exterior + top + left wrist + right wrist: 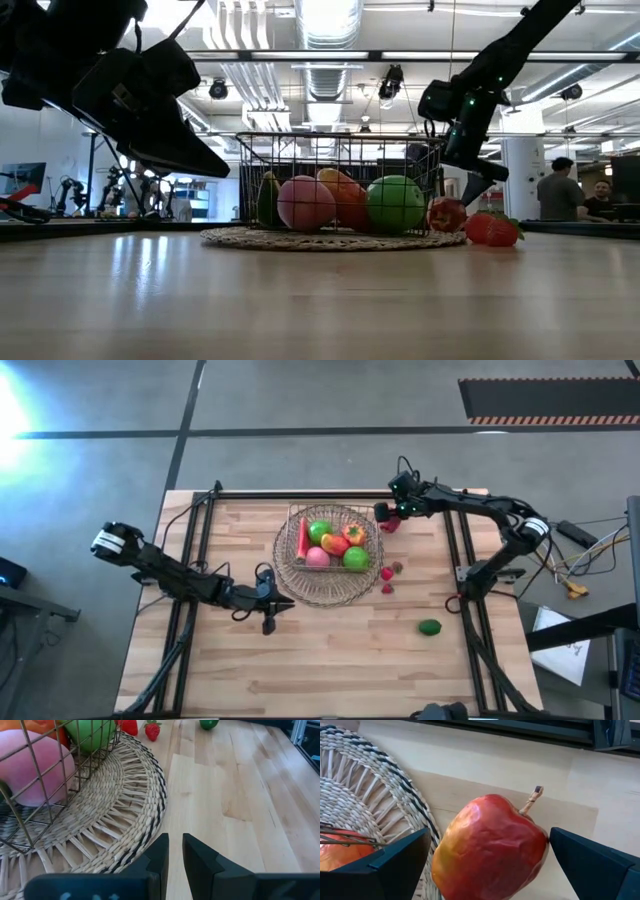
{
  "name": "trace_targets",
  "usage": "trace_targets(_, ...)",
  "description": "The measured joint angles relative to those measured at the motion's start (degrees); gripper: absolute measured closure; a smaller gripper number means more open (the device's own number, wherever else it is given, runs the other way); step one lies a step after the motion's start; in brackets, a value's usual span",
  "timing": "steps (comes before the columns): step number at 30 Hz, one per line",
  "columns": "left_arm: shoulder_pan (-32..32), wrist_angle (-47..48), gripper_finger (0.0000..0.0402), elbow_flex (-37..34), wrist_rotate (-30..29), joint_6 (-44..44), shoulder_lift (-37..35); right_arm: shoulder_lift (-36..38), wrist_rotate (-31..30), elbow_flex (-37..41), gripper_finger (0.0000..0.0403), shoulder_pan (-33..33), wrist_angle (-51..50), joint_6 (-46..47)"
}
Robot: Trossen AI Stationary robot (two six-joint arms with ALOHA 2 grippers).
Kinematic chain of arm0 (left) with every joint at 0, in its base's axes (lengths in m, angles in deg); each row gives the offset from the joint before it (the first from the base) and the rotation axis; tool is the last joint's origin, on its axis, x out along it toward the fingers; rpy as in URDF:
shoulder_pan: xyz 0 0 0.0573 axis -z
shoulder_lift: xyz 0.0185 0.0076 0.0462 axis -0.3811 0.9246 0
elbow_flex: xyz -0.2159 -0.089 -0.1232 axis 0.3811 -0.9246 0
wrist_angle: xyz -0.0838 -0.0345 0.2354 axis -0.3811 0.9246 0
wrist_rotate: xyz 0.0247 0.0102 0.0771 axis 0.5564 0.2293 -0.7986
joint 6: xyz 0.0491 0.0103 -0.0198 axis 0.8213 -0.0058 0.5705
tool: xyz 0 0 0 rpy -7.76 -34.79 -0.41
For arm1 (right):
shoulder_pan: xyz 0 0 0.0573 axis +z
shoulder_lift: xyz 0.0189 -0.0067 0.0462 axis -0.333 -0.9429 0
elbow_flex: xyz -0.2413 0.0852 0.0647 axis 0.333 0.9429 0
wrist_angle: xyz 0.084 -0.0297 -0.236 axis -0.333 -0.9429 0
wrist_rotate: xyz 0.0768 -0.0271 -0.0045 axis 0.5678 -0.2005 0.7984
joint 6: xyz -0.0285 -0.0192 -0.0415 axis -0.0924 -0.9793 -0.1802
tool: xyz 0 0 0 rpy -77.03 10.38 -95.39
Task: Build produce basket
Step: Put the red apple into the gold wire basket
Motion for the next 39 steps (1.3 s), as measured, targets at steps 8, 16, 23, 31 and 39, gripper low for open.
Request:
trace_targets(8, 0.0, 0.0, 0.0363, 0.0, 0.0, -0.2, 0.0, 0.8, -0.5, 0.1, 0.0003, -0.5, -1.3, -0.5)
trace_targets(16, 0.0, -0.1, 0.0363, 0.0, 0.0, -0.1, 0.0, 4.6, -2.5, 0.2, 0.0003, -0.6, -2.1, -1.3)
trace_targets(23, 0.0, -0.1, 0.0363, 0.0, 0.0, -0.1, 0.0, 4.5, -2.4, 0.6, 0.0003, -0.6, -4.2, 2.5)
trace_targets(31, 0.0, -0.1, 0.0363, 0.0, 0.0, 0.0, 0.0, 2.3, -3.4, 1.6, 0.0003, -0.6, -3.0, 4.0)
trace_targets(39, 0.0, 0.0, 0.0363, 0.0, 0.0, 0.0, 0.0, 2.3, -3.5, 4.3, 0.0003, -0.9, -1.6, 2.3)
